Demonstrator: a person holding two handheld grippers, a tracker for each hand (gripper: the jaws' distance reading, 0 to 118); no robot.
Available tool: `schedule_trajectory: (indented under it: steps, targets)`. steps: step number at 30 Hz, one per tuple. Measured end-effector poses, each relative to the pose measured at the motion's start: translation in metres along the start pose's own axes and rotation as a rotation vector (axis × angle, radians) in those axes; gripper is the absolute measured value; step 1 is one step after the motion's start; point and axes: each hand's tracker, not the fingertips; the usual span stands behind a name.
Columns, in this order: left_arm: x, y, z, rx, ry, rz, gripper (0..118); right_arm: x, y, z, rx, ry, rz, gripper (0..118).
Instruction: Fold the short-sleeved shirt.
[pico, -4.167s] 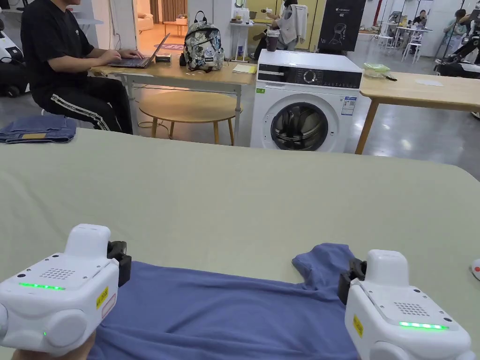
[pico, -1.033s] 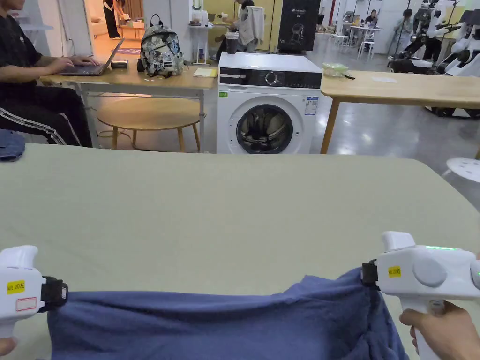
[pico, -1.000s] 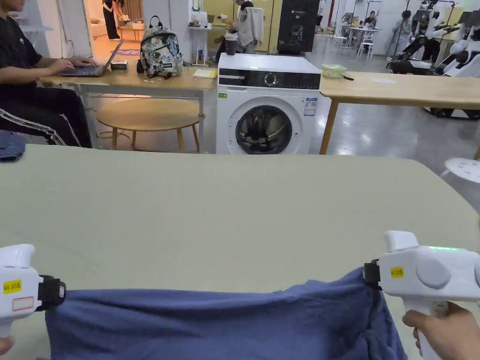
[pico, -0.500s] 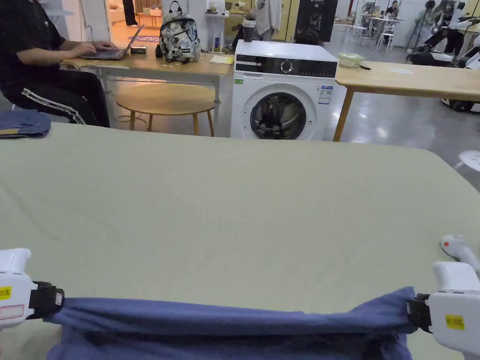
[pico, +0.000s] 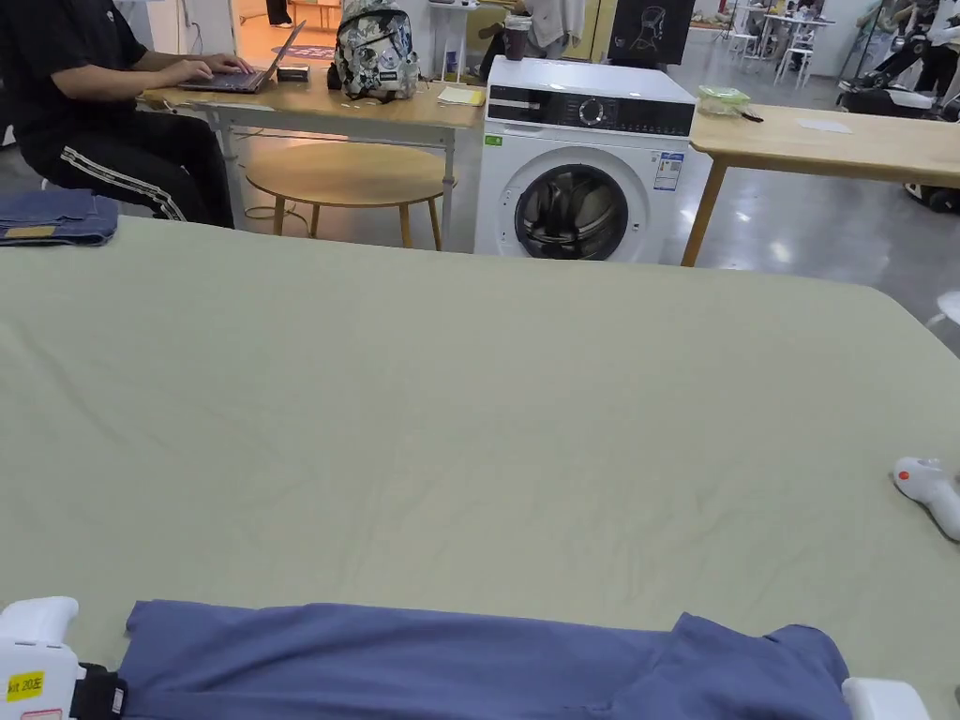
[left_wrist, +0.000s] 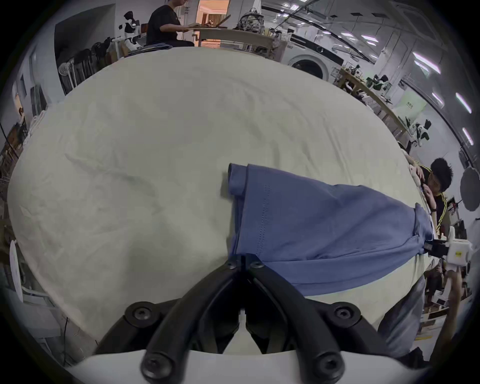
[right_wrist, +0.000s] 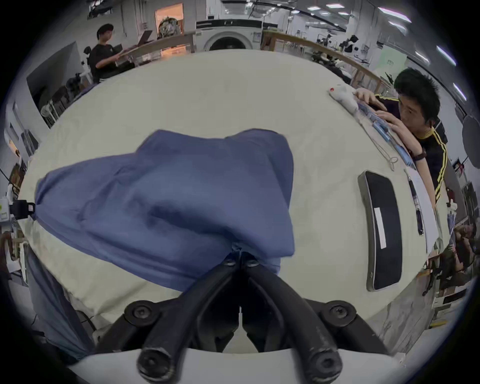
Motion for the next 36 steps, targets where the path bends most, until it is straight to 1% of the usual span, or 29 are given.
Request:
schedule_trajectory:
  steps: [3, 6, 7, 8, 9, 10, 11, 12, 13, 16, 18, 22, 23, 24, 25, 26, 27, 28, 29, 31, 32, 33, 34, 35, 36]
  targets:
    - [0.000, 0.005, -0.001, -0.019, 0.009, -0.011, 0, -0.003, 0.001, -0.006, -0.005, -0.008, 0.003, 0]
    - [-0.001, 0.008, 0.001, -0.027, 0.002, -0.006, 0, 0.004, 0.004, -0.009, -0.003, -0.009, 0.010, 0]
    - [0.001, 0.009, 0.004, -0.025, 0.000, -0.003, 0, 0.004, 0.006, -0.005, -0.005, -0.011, 0.011, 2]
    - [0.003, 0.010, 0.008, -0.016, 0.002, -0.002, 0, 0.005, 0.007, 0.001, -0.006, -0.018, 0.008, 9]
    - [0.007, 0.010, 0.013, 0.011, 0.013, -0.006, 8, 0.005, 0.010, 0.008, -0.001, -0.044, 0.007, 22]
    - [0.011, 0.012, 0.019, 0.046, 0.027, -0.019, 22, 0.004, 0.013, 0.015, 0.018, -0.066, 0.011, 37]
    - [0.015, 0.015, 0.024, 0.079, 0.029, -0.026, 40, 0.004, 0.016, 0.026, 0.075, -0.060, 0.010, 56]
    - [0.019, 0.017, 0.028, 0.109, 0.014, -0.025, 51, 0.002, 0.019, 0.035, 0.110, -0.058, 0.004, 61]
    - [0.023, 0.021, 0.032, 0.133, -0.004, -0.028, 55, 0.000, 0.025, 0.042, 0.134, -0.067, -0.011, 61]
    - [0.041, 0.032, 0.041, 0.239, -0.053, -0.069, 55, -0.009, 0.040, 0.052, 0.234, -0.063, -0.025, 61]
    - [0.056, 0.038, 0.043, 0.287, -0.051, -0.097, 55, -0.022, 0.050, 0.055, 0.317, -0.080, -0.016, 61]
    - [0.087, 0.046, 0.049, 0.452, -0.034, -0.137, 55, -0.053, 0.064, 0.060, 0.538, -0.002, -0.056, 61]
    - [0.096, 0.047, 0.051, 0.495, -0.023, -0.152, 55, -0.064, 0.069, 0.062, 0.577, 0.004, -0.064, 59]
    - [0.103, 0.049, 0.053, 0.529, -0.012, -0.161, 55, -0.073, 0.073, 0.064, 0.612, 0.015, -0.067, 55]
    - [0.109, 0.050, 0.054, 0.571, 0.003, -0.170, 54, -0.082, 0.076, 0.066, 0.659, 0.042, -0.072, 48]
    - [0.117, 0.050, 0.057, 0.616, 0.022, -0.183, 48, -0.091, 0.078, 0.068, 0.705, 0.057, -0.075, 36]
    - [0.124, 0.049, 0.059, 0.653, 0.038, -0.193, 40, -0.101, 0.080, 0.070, 0.752, 0.049, -0.065, 30]
    - [0.130, 0.049, 0.062, 0.690, 0.050, -0.196, 28, -0.112, 0.083, 0.082, 0.785, 0.037, -0.049, 25]
    - [0.130, 0.052, 0.061, 0.727, 0.062, -0.204, 13, -0.121, 0.085, 0.086, 0.822, 0.033, -0.031, 17]
    - [0.138, 0.050, 0.066, 0.787, 0.096, -0.227, 0, -0.131, 0.088, 0.091, 0.872, 0.034, -0.033, 3]
    - [0.143, 0.050, 0.069, 0.808, 0.116, -0.239, 0, -0.136, 0.091, 0.093, 0.894, 0.041, -0.045, 0]
    - [0.147, 0.049, 0.073, 0.828, 0.122, -0.252, 0, -0.138, 0.092, 0.095, 0.912, 0.058, -0.057, 0]
    - [0.150, 0.047, 0.076, 0.863, 0.136, -0.263, 0, -0.141, 0.093, 0.098, 0.942, 0.071, -0.086, 0]
    - [0.153, 0.046, 0.080, 0.901, 0.147, -0.267, 0, -0.144, 0.094, 0.101, 0.946, 0.060, -0.090, 0]
    - [0.153, 0.047, 0.081, 0.897, 0.152, -0.265, 0, -0.145, 0.095, 0.101, 0.960, 0.061, -0.097, 0]
